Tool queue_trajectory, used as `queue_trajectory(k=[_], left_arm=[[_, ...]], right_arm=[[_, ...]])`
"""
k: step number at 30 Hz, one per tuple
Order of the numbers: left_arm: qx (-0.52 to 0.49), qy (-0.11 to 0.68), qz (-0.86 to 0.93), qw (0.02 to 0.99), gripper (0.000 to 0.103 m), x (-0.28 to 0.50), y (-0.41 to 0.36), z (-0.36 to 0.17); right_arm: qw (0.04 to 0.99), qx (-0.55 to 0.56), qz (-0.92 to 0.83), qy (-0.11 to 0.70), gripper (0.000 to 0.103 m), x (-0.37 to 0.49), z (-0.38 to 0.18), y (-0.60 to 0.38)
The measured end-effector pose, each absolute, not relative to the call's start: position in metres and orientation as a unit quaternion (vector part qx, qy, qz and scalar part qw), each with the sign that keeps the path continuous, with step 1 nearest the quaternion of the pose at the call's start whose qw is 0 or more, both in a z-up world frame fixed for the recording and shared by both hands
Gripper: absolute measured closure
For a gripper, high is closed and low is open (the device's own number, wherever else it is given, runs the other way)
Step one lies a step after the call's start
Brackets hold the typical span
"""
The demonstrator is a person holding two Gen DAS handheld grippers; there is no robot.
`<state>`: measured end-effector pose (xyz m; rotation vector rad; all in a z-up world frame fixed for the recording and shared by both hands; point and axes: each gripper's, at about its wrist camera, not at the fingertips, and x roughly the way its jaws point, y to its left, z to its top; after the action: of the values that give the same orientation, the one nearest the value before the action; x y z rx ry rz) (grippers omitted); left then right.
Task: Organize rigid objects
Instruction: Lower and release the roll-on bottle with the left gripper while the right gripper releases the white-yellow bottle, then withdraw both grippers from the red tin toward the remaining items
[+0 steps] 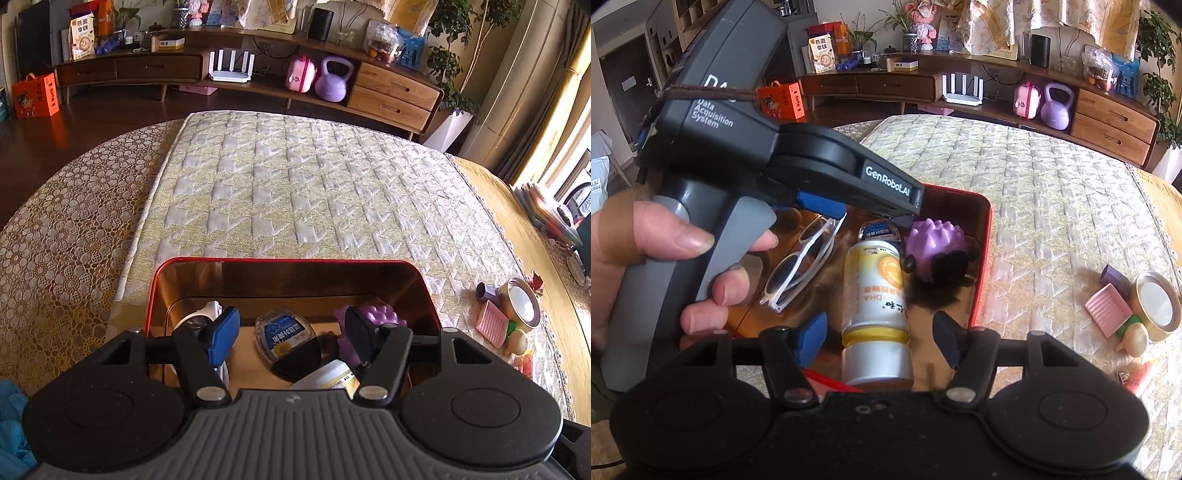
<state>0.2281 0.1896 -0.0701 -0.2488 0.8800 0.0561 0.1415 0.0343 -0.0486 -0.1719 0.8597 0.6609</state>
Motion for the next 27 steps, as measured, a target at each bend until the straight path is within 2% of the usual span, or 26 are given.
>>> queue_trajectory(k=[9, 13, 15, 18, 24, 27], left_arm=[[-0.107, 0.405, 0.025, 0.908, 0.040, 0.202, 0.180, -0.046], [-0.102, 0.394, 0.016, 0.913, 0.040, 0.187, 0.169, -0.034], [-0.098, 0.388, 0.010, 0.916, 0.040, 0.180, 0.163, -0.028], [-0.093, 0.378, 0.002, 0.921, 0.034, 0.168, 0.152, -0.021], [-0.083, 0.363, -0.015, 0.928, 0.032, 0.148, 0.126, -0.011], [-0.081, 0.354, -0.025, 0.931, 0.024, 0.140, 0.113, -0.007]], right_arm=[[0.864, -0.060, 0.314, 0.389, 0.030, 0.125, -0.027, 0.015], [0.870, -0.047, 0.313, 0.378, 0.022, 0.113, -0.015, -0.001], [0.873, -0.042, 0.311, 0.374, 0.015, 0.109, -0.011, -0.010], [0.878, -0.035, 0.304, 0.368, 0.012, 0.102, -0.006, -0.027], [0.887, -0.016, 0.288, 0.360, 0.005, 0.090, -0.002, -0.064], [0.893, -0.010, 0.279, 0.354, 0.002, 0.085, -0.003, -0.085]])
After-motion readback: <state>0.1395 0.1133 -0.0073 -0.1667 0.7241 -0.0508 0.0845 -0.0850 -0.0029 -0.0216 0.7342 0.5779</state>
